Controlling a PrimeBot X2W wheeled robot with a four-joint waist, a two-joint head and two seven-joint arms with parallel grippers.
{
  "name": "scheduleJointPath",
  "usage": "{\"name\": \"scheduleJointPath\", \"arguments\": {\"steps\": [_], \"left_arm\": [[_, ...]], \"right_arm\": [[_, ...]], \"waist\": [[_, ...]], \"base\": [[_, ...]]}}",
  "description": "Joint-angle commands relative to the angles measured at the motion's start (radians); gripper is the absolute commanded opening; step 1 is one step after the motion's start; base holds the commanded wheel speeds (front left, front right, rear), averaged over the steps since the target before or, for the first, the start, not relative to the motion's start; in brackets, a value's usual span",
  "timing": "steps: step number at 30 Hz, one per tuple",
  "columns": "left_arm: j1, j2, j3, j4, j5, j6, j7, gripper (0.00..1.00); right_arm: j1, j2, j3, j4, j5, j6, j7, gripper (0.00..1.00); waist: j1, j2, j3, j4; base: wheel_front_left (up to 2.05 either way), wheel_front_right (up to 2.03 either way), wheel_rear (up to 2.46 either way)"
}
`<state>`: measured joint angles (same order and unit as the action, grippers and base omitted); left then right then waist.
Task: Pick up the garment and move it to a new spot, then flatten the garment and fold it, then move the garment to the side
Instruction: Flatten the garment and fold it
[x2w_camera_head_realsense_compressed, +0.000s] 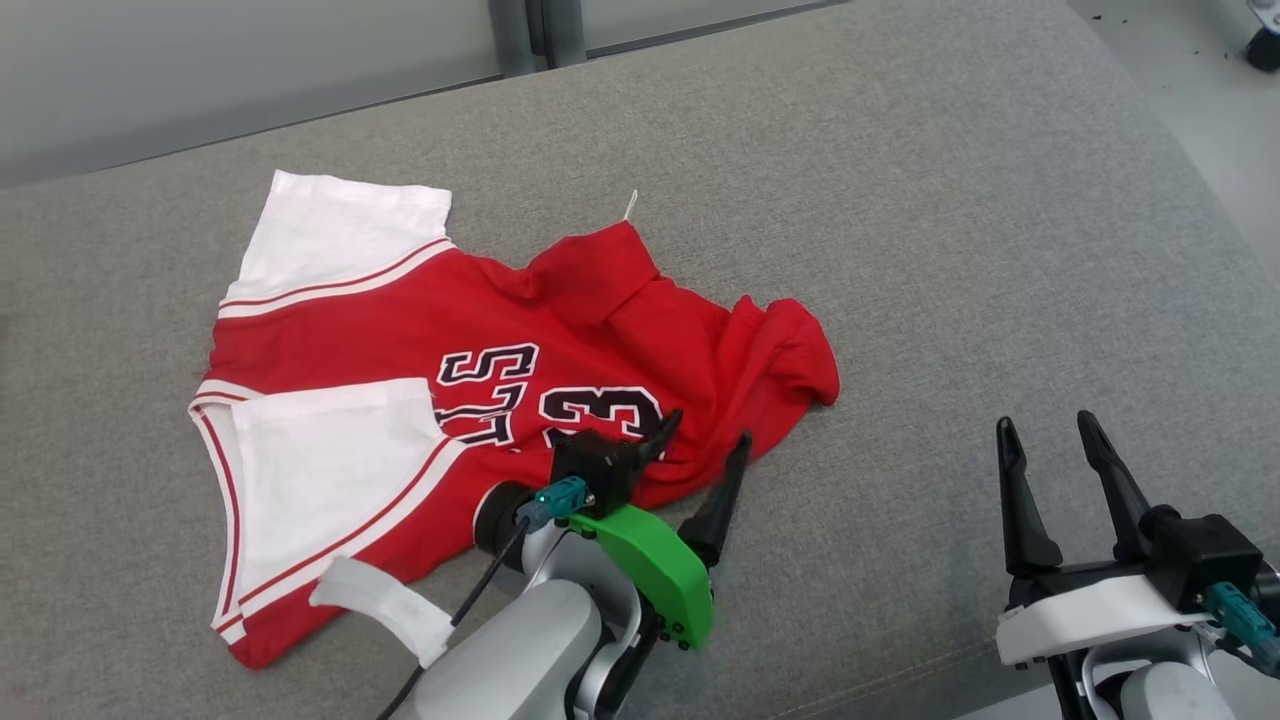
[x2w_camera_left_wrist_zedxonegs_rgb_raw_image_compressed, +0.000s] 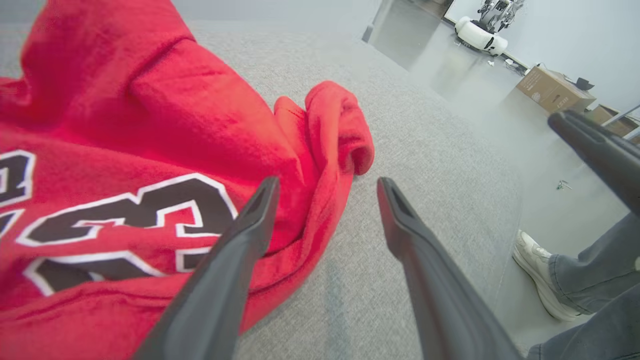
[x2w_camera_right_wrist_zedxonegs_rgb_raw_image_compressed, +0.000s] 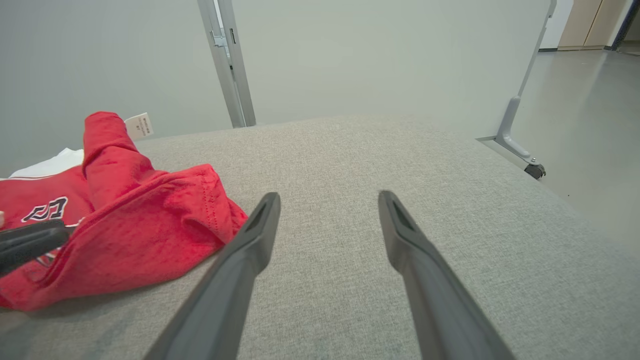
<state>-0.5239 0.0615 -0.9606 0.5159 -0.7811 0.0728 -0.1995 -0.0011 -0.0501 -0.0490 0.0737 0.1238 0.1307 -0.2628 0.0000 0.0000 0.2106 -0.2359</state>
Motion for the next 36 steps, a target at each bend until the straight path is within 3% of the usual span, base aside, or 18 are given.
{"name": "scheduleJointPath", "arguments": {"steps": [1,11,16,22,25,30,36], "left_arm": [[0.012,0.018,0.011,-0.011,0.0,0.013,-0.012,1.0],[0.095,0.122,0.123,-0.135,0.043,0.128,-0.062,1.0],[0.179,0.178,0.205,-0.182,0.066,0.158,-0.066,1.0],[0.316,0.235,0.347,-0.231,0.117,0.16,-0.066,1.0],[0.382,0.243,0.426,-0.237,0.13,0.137,-0.066,1.0],[0.467,0.249,0.543,-0.242,0.164,0.039,-0.066,1.0],[0.547,0.241,0.668,-0.224,0.232,-0.019,-0.066,1.0]], "right_arm": [[0.015,-0.001,-0.004,-0.006,-0.008,0.0,-0.003,1.0],[0.028,-0.019,0.012,-0.015,-0.074,0.0,-0.003,1.0],[0.036,-0.04,0.015,0.0,-0.087,0.0,-0.003,1.0],[0.047,-0.048,0.017,0.017,-0.095,0.0,-0.003,1.0],[0.06,-0.049,0.011,0.024,-0.094,0.0,-0.003,1.0],[0.08,-0.054,0.003,0.03,-0.085,0.0,-0.003,1.0],[0.098,-0.063,-0.036,0.043,-0.083,0.0,-0.003,1.0]], "waist": [[0.0,0.0,-0.013,0.016],[0.0,0.0,-0.092,0.125],[0.0,0.0,-0.135,0.195],[0.0,0.0,-0.171,0.251],[0.0,0.0,-0.185,0.273],[0.0,0.0,-0.203,0.296],[0.0,0.0,-0.213,0.304]], "base": [[0.0,0.0,0.0],[0.0,0.0,0.0],[0.0,0.0,0.0],[0.0,0.0,0.0],[0.0,0.0,0.0],[0.0,0.0,0.0],[0.0,0.0,0.0]]}}
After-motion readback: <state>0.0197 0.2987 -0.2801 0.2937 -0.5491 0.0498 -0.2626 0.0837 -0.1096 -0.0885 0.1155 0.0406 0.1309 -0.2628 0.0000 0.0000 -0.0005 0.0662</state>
